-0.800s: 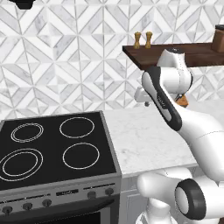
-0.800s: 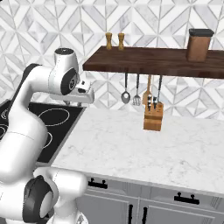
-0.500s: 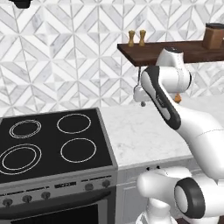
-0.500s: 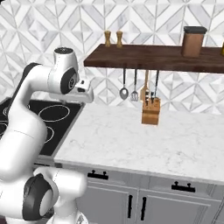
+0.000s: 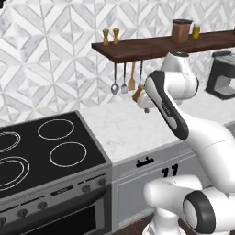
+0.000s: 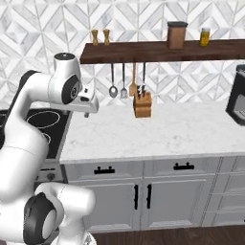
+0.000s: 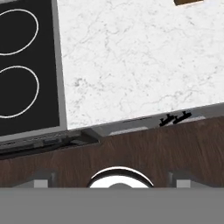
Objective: Take a straw from the drawer in front and place it inside the glass cup on the dining counter.
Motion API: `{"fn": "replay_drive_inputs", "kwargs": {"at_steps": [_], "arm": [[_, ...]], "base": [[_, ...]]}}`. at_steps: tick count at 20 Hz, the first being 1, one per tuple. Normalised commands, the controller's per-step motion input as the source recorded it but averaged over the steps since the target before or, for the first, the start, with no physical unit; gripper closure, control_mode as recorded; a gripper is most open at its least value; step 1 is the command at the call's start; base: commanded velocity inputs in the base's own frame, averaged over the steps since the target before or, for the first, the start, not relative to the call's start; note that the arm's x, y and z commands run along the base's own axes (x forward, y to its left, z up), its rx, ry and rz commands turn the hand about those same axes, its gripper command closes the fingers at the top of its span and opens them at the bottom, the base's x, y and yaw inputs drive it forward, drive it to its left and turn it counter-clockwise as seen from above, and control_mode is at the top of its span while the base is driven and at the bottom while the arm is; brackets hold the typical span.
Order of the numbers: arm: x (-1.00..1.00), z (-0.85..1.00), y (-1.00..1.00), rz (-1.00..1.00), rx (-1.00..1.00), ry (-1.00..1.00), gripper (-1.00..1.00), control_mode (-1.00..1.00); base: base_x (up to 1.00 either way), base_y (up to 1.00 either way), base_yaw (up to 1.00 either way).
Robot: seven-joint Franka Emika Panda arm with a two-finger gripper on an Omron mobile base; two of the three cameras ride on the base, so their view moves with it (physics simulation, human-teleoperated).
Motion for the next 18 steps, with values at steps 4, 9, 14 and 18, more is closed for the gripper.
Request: {"fn": "replay_drive_inputs", "kwargs": {"at_steps": [4, 9, 14, 18], "arm": [[0.00, 0.00, 0.00, 0.00, 0.00, 0.00, -1.00, 1.00], [0.00, 0.00, 0.00, 0.00, 0.00, 0.00, -1.00, 1.00], [0.00, 0.00, 0.00, 0.00, 0.00, 0.00, -1.00, 1.00], [0.00, 0.00, 0.00, 0.00, 0.00, 0.00, -1.00, 1.00]], "base": [[0.00, 0.44, -0.42], [0.01, 0.56, -0.29], [0.00, 0.52, -0.29], [0.18, 0.54, -0.30]]}}
